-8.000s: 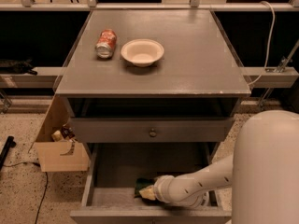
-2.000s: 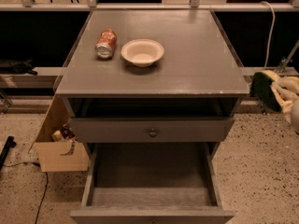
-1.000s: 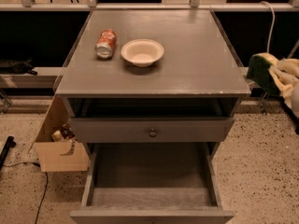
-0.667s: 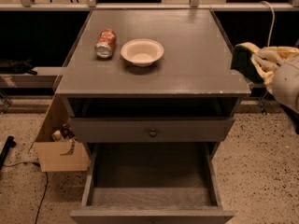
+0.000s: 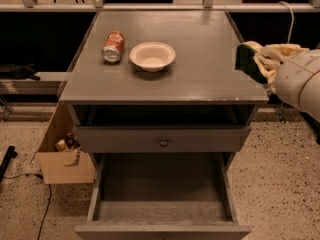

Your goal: Pick sponge from middle drawer and place on counter

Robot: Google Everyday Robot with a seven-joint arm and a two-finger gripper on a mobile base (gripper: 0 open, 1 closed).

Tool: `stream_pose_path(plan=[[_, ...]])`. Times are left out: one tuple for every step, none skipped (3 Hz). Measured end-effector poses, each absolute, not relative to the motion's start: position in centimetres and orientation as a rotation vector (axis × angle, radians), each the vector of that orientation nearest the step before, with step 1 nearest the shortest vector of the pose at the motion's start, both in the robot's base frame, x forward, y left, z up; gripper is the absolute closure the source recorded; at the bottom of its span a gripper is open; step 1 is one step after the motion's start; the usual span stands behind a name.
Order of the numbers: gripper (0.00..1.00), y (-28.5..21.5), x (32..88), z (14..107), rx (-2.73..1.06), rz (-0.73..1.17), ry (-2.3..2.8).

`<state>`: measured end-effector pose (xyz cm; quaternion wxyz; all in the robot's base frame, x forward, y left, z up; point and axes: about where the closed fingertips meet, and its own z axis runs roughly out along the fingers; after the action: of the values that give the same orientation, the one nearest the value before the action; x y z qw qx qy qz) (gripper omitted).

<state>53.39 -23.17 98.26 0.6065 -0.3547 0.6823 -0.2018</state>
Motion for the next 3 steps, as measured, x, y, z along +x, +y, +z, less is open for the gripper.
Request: stream_pose_path(plan=[[1.0, -23.7, 54.2, 97.4, -0.808, -0.46, 1.603], [1.0, -22.3, 56.4, 97.8, -0.811, -0.419, 1.595], [1.0, -19.0, 59.4, 98.5, -0.834, -0.352, 1.578]])
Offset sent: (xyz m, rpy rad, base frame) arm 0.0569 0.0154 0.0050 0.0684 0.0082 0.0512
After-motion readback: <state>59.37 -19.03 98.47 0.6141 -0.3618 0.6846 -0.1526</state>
